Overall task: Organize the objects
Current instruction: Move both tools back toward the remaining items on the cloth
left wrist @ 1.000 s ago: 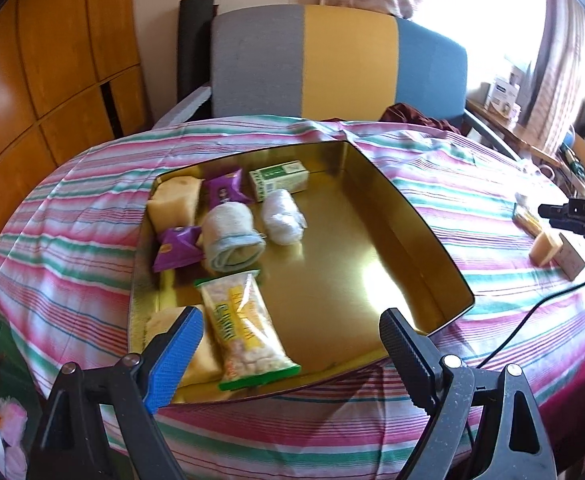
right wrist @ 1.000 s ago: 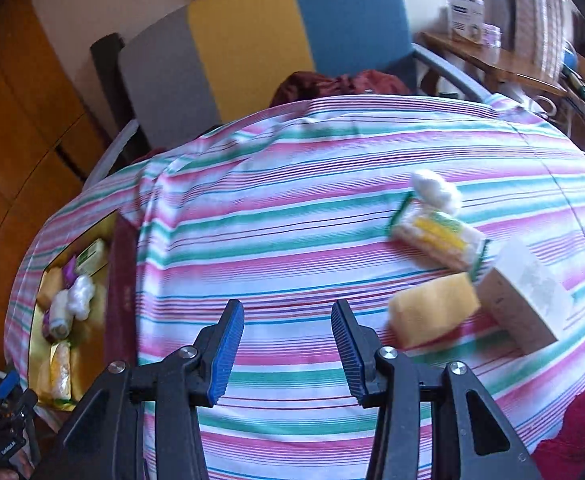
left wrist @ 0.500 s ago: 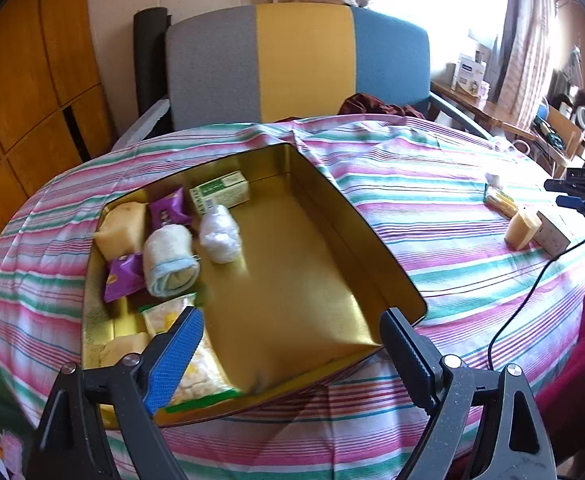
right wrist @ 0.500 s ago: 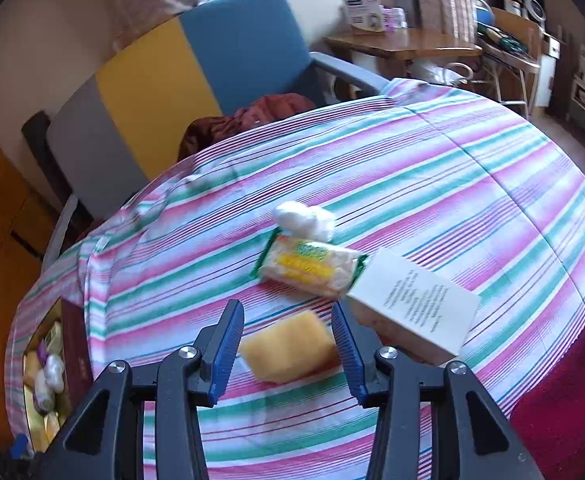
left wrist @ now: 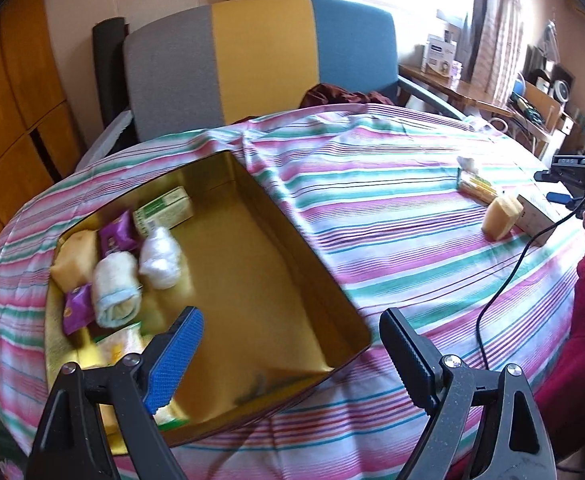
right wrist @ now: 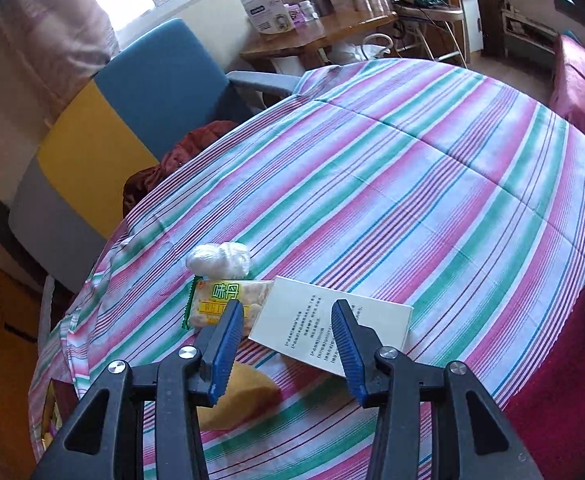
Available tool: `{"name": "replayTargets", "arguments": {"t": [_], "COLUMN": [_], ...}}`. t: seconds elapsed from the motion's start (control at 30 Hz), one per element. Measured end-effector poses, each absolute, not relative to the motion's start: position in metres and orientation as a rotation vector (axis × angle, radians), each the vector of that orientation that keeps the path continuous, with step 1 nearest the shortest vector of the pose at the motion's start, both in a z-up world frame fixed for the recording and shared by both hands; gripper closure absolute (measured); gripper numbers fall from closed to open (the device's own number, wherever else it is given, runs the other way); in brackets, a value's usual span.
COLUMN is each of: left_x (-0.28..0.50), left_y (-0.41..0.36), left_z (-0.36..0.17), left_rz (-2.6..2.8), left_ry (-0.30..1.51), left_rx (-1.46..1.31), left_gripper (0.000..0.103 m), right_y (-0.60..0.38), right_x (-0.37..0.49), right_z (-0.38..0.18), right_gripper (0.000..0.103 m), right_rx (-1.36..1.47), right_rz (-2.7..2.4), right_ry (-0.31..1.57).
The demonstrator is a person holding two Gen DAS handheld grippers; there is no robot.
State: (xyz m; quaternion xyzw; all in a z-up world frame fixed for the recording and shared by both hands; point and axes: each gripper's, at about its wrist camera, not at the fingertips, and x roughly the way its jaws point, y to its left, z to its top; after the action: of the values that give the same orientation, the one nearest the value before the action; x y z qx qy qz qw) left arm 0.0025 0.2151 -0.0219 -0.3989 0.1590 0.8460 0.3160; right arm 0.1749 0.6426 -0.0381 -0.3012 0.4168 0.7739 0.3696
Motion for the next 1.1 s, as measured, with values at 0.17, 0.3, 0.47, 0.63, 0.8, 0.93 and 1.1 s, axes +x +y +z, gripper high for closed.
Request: {"name": "replayTargets", "arguments": {"t": [0.17, 0.3, 0.47, 0.63, 0.8, 0.93, 1.1], "left_x": [0.004, 0.007, 0.010, 0.013, 0.022, 0.035, 0.051], "left_y": [0.247, 0.276, 0.311, 0.352, 0.400, 0.438, 0.476], "left_z": [-0.024, -0.027, -0.029, -0.023, -0.021, -0.027, -0.039], "left_rz": [2.167, 2.110, 2.063, 2.008, 1.926, 1.837, 1.723], "left_ry": [0.432, 0.447, 0.486, 0.517, 0.554, 0.603, 0.642], "left_rx": [-1.051, -1.050, -1.022, -0.953, -0.878, -0.821, -0.795], "left_gripper": [0.013, 0.013, 0.013, 0.013, 0.013, 0.013, 0.013], "right_y": [0.648, 0.649, 0.649, 0.647, 0.649, 0.653, 0.655], "right_x": [0.188, 0.189, 0.190, 0.189, 0.194, 0.201, 0.205], "right_z": [-0.039, -0.040, -0.040, -0.037, -0.038, -0.040, -0.041], "right_gripper": [0.057, 0.057, 0.057, 0.057, 0.057, 0.057, 0.057], "right_rx": [-0.715, -0.705, -0.696, -0.685, -0.661, -0.633, -0.613], "right_rz": [1.959, 1.956, 1.962, 1.988, 1.991, 1.975, 1.969], "right_ry": [1.121, 1.145, 1.153, 1.155, 1.195, 1.234, 1.262]}}
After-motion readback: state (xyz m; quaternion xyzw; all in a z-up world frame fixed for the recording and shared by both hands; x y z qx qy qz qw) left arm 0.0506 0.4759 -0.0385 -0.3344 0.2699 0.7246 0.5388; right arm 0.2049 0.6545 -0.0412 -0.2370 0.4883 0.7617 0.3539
